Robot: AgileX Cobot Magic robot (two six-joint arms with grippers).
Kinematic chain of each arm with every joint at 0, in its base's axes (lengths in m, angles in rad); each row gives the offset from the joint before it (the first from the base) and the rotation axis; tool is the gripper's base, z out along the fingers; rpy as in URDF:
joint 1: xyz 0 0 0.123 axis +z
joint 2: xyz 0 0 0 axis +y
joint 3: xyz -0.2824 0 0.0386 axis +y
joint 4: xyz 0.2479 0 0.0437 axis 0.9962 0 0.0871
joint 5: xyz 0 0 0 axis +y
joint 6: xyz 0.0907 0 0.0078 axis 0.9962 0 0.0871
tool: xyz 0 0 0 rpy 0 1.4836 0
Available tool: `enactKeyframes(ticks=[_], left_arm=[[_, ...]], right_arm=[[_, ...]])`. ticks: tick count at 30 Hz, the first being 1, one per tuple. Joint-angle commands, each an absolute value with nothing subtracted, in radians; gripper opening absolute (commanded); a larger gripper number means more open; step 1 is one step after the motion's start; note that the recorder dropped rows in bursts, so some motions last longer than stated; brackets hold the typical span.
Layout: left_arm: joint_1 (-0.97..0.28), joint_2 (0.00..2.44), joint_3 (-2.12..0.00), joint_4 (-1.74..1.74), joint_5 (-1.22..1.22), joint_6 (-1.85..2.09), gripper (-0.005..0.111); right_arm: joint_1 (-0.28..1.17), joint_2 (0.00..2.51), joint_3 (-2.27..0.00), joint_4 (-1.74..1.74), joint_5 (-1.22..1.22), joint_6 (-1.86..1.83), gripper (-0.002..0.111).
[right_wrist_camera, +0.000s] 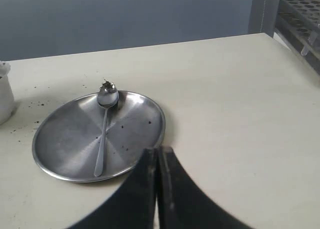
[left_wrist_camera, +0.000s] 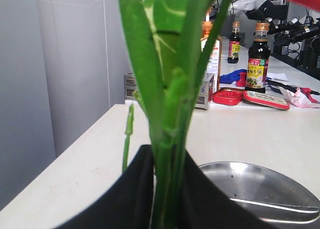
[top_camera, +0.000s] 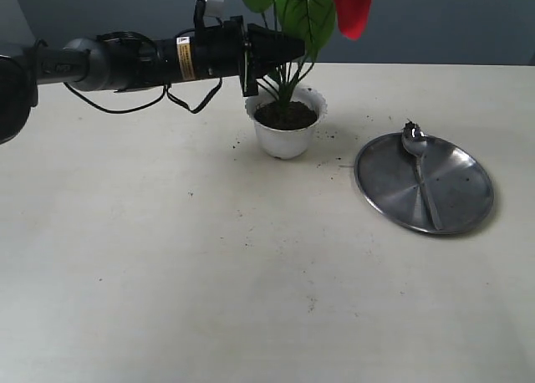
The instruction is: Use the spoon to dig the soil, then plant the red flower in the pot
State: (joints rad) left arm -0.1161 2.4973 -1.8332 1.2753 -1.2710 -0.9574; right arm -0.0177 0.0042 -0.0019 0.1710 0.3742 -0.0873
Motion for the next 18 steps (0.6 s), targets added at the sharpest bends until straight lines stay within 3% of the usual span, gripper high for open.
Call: enactKeyframes(ticks=[1, 18], left_arm=[[-0.113, 2.513, -1.818, 1.355, -1.221, -0.970, 0.000], [-0.122, 2.533, -1.774, 1.370, -1.221, -0.957, 0.000]], right_arm=[[-0.021, 0.000, 0.000, 0.178, 0.365, -0.090, 0.000], [-0.021, 0.000, 0.000, 0.178, 0.365, -0.090, 0.000]])
